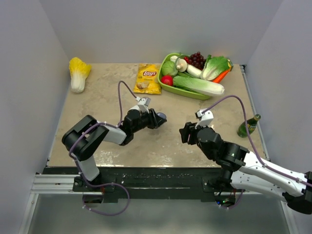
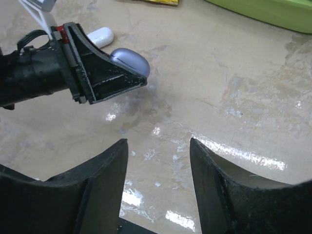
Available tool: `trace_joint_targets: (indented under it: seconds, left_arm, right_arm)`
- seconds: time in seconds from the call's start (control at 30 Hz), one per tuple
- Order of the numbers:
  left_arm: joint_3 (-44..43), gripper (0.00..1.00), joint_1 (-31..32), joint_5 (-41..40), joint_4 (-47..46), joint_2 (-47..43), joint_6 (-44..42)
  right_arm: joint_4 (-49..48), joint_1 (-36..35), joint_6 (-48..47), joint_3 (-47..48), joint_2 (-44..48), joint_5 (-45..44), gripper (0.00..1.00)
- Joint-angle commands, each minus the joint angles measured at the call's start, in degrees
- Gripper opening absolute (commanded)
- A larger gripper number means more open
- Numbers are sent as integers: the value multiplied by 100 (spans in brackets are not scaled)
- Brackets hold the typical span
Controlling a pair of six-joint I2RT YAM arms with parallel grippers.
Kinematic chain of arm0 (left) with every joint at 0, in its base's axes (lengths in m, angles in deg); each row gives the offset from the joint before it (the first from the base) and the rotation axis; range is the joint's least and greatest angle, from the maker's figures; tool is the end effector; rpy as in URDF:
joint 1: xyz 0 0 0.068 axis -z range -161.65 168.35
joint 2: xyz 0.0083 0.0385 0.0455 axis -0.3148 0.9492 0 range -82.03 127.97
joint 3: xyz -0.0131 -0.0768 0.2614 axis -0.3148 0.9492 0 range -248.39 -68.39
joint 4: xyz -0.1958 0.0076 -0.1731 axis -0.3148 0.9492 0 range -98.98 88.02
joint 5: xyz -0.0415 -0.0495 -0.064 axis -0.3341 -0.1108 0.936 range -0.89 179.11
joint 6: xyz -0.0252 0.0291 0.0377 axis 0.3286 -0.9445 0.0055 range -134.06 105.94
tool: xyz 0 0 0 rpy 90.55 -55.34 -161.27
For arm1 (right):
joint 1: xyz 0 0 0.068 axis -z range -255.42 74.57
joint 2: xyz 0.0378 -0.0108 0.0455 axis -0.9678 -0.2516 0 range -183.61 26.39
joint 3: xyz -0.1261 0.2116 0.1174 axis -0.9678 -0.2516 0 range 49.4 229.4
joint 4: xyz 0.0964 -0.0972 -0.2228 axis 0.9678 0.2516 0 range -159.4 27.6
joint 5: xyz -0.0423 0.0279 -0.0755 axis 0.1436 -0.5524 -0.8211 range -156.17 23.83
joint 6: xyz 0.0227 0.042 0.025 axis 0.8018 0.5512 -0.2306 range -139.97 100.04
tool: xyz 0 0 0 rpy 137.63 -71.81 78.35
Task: Insert the wireless bluetooth earbuds into the charging case
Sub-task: Place the charging case at the center of the board.
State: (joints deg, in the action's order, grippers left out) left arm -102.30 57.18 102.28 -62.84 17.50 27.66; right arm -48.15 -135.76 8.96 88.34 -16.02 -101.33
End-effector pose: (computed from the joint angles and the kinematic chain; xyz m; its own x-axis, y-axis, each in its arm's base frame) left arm 0.2488 -0.2105 0.1534 -0.6403 -0.3163 -0.7000 0.4799 0.5468 -0.6861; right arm 0.1004 0.1348 0.2936 -0.3996 0.0974 -0.9115 -0.2949 0.9278 0.2284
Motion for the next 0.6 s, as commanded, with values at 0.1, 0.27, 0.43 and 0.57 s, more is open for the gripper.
trace_joint_targets:
  seconds: [0.1, 0.27, 0.43, 0.57]
  left_arm:
    - [-555, 6, -385, -104, 253, 515, 223]
    - [-827, 31, -394, -174, 973, 717, 100]
    - [-898, 35, -394, -148, 1291, 989, 109]
    - [-1012, 38, -394, -183, 1755, 1130, 83]
  right_arm:
    - [-535, -4, 403, -369, -30, -115, 59]
    - [-491, -4, 359, -334, -171, 0, 59]
    - [-456, -4, 350, -352, -92, 53, 59]
    - [-324, -4, 385, -308, -21, 79, 59]
